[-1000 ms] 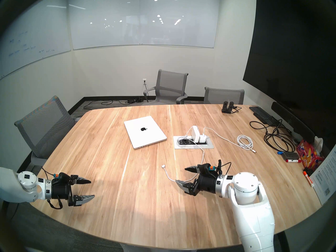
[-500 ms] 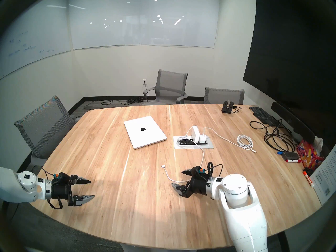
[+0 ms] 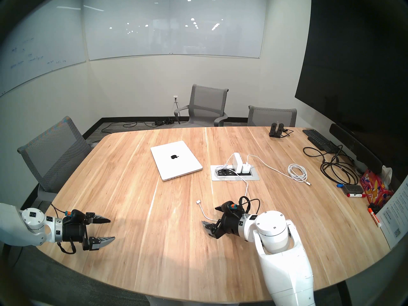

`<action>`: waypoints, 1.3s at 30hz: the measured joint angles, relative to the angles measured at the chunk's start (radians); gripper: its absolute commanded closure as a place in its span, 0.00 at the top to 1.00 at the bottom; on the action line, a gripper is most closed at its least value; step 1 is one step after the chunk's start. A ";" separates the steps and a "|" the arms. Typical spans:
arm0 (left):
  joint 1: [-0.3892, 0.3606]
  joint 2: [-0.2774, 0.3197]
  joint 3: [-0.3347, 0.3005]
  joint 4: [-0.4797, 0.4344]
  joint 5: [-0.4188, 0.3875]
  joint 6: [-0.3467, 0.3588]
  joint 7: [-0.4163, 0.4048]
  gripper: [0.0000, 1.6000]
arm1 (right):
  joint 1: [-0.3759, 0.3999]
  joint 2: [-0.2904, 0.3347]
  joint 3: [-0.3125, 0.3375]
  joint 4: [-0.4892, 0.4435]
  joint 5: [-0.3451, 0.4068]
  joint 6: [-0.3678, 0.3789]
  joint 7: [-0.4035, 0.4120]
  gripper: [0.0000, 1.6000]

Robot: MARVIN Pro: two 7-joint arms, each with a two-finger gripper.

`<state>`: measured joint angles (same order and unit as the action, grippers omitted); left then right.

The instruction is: Plug the charging cable into the port of a MacBook

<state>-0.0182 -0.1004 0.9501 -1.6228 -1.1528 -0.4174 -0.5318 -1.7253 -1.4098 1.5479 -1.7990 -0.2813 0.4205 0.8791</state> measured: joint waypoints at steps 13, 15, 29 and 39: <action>0.000 0.000 0.000 0.000 0.000 0.000 0.000 1.00 | 0.024 -0.055 -0.074 0.012 -0.072 0.030 -0.088 1.00; 0.000 0.000 0.000 0.000 0.000 0.000 0.000 1.00 | 0.024 -0.062 -0.080 0.013 -0.080 0.034 -0.102 1.00; 0.000 0.000 0.000 0.000 0.000 0.000 0.000 1.00 | 0.030 -0.123 -0.092 0.051 -0.101 0.040 -0.192 1.00; 0.000 0.000 0.000 0.000 0.000 0.000 0.000 1.00 | 0.034 -0.135 -0.097 0.066 -0.099 0.048 -0.206 1.00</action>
<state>-0.0183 -0.1004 0.9502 -1.6228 -1.1529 -0.4174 -0.5318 -1.6918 -1.5444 1.4510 -1.7333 -0.3804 0.4681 0.6731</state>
